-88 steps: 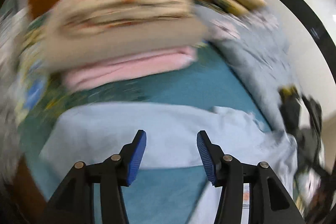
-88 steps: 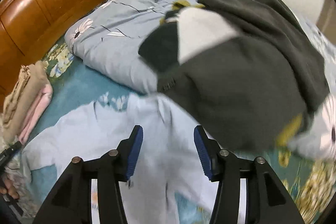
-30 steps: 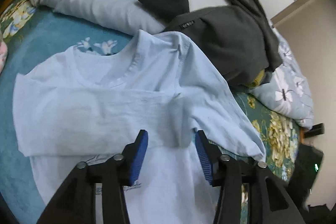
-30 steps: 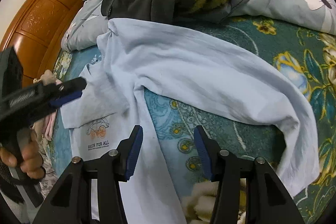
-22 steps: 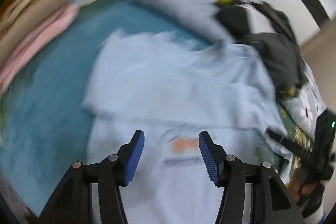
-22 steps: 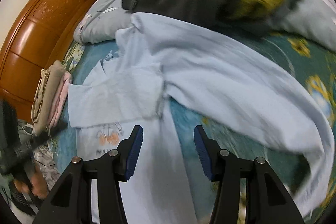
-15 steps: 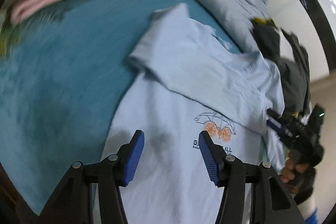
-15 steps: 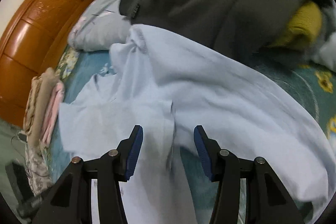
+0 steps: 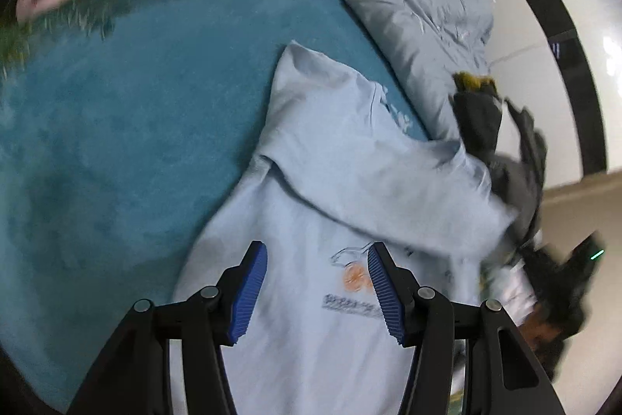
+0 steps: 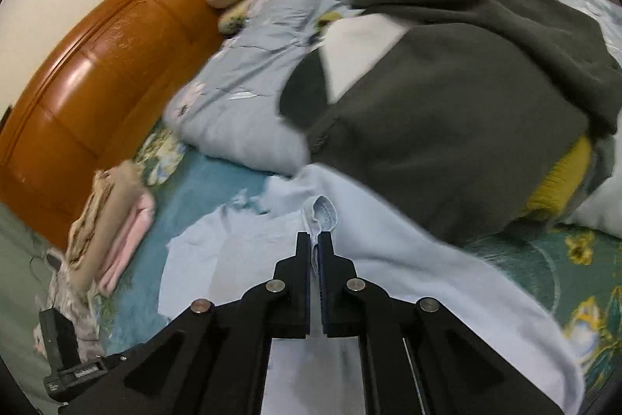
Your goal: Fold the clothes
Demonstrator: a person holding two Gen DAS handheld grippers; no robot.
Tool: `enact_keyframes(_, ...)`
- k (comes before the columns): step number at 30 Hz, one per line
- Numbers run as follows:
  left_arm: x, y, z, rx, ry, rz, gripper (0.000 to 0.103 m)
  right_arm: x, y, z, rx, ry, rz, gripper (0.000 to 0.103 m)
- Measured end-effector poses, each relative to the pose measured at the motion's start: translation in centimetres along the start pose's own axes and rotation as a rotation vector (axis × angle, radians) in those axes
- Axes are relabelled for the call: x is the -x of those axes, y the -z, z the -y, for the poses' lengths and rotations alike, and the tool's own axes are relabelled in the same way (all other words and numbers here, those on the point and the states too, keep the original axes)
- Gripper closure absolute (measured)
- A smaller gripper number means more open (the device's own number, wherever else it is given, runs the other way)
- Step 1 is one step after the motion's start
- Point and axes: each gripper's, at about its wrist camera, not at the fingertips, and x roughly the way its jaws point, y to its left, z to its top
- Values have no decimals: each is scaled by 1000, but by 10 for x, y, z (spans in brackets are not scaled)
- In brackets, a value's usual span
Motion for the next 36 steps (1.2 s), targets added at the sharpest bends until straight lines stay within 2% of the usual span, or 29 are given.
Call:
enact_keyframes(3, -16, -7, -8, 90, 43, -25, 43, -7, 11, 4, -10, 16, -42, 100)
enact_keyframes(7, -32, -19, -13, 184, 98, -18, 44, -14, 24, 7, -21, 34, -92, 100)
enact_keyframes(9, -36, -26, -16, 220, 124, 2, 44, -2, 20, 0, -8, 21, -66, 100)
enact_keyframes(11, -36, -33, -20, 226, 114, 37, 43, 11, 12, -8, 4, 7, -34, 100)
enact_keyframes(15, -41, -43, -28, 292, 153, 53, 43, 35, -8, -17, -10, -38, 28, 100)
enact_keyframes(18, -47, -49, -31, 362, 193, 60, 43, 37, -16, -24, -20, -64, 20, 100)
enact_keyframes(21, -51, -51, -31, 386, 175, 63, 47, 32, -20, -40, -3, -68, -4, 100)
enact_keyframes(22, -53, -52, -30, 394, 169, 65, 51, 31, -23, -47, 8, -74, -9, 100)
enact_keyframes(23, -51, -53, -31, 392, 163, 74, 70, 30, -26, -56, 24, -87, -9, 100)
enact_keyframes(24, -46, -53, -31, 376, 156, 95, 85, 31, -30, -67, 45, -105, -7, 100)
enact_keyframes(26, -35, -54, -33, 344, 142, 136, 94, 36, -38, -87, 80, -159, 2, 100)
enact_keyframes(28, -24, -55, -34, 312, 128, 178, 94, 50, -47, -105, 119, -237, 43, 100)
enact_keyframes(29, -20, -55, -36, 302, 127, 188, 94, 58, -49, -106, 135, -244, 73, 100)
enact_keyframes(30, -18, -53, -40, 299, 132, 184, 94, 61, -49, -103, 140, -234, 89, 100)
enact_keyframes(33, -18, -48, -47, 289, 138, 163, 92, 39, -39, -65, 82, -101, 43, 100)
enact_keyframes(36, -18, -42, -49, 266, 149, 121, 89, -8, -17, -14, -19, 43, -77, 100)
